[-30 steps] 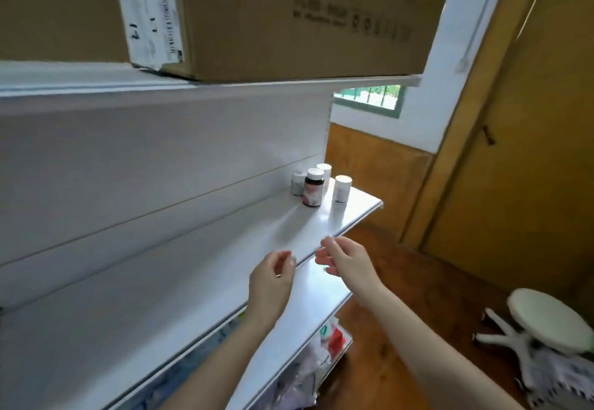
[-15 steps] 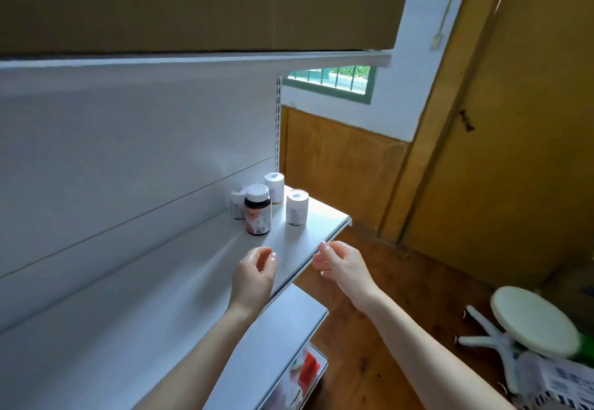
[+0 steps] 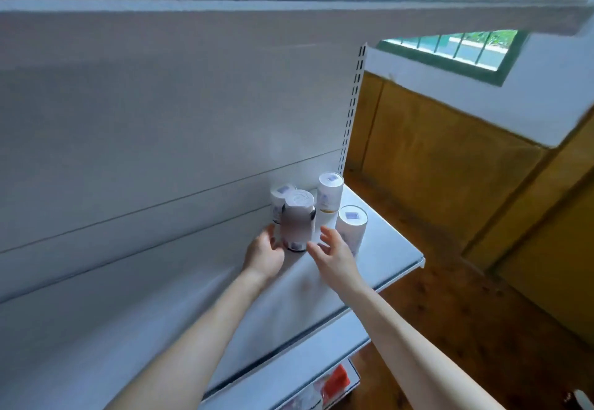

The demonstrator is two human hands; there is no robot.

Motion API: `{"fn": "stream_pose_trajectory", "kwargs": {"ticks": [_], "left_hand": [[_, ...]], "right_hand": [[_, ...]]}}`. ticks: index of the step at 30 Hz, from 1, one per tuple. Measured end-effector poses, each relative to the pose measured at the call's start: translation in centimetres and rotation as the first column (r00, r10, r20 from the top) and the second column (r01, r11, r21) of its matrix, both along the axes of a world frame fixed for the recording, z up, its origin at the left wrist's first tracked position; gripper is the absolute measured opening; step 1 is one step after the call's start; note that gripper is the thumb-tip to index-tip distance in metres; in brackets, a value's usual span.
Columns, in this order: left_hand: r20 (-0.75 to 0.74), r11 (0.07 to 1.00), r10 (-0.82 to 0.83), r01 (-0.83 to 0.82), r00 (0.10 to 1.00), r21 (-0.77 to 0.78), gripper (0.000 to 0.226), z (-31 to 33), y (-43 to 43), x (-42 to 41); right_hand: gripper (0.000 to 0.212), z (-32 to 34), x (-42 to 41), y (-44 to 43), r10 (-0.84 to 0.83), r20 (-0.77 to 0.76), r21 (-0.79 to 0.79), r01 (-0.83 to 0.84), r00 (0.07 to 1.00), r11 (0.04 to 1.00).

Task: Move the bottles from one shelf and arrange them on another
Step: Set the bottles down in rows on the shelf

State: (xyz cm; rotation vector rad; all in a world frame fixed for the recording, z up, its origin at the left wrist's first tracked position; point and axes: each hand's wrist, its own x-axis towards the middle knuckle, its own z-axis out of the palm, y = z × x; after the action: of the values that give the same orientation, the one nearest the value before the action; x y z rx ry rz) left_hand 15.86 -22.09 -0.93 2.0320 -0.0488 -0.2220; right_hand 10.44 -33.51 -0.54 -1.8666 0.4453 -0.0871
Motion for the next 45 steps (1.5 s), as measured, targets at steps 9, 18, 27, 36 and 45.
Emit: {"fn": "stream_pose_trajectory", "kwargs": {"ticks": [9, 18, 27, 36, 45], "left_hand": [[-0.011, 0.993, 0.026, -0.028, 1.0, -0.118, 0.045, -0.2, -0.7, -0.1], [0.222, 0.959, 0.218, -0.165, 0.95, -0.232, 0.031, 2.4, 2.8, -3.8], [0.17, 0.889, 0.387, -0.318, 0.906, -0.328, 0.026, 4.6, 11.6, -8.0], [0.254, 0.779, 0.619, -0.538, 0.743, -0.323, 0.027, 5.6, 24.0, -18.1], [0.248, 0.583, 0.812, -0.711, 0.528, -0.393, 0.025, 6.1, 42.0, -34.6]], "right_hand": [[0.048, -1.6, 2.3, -1.0, 0.162, 0.118, 0.105, -0.174, 0.98, 0.979], [0.032, 0.8, 3.2, 0.8, 0.255, 0.235, 0.284, -0.317, 0.938, 0.905], [0.025, 3.3, 2.2, 8.8, 0.553, 0.254, 0.406, -0.606, 0.794, 0.684], [0.03, 4.4, -3.4, 23.7, 0.755, 0.241, 0.356, -0.779, 0.611, 0.517], [0.027, 4.7, -16.6, 45.4, 0.89, 0.26, 0.314, -0.905, 0.374, 0.289]]}}
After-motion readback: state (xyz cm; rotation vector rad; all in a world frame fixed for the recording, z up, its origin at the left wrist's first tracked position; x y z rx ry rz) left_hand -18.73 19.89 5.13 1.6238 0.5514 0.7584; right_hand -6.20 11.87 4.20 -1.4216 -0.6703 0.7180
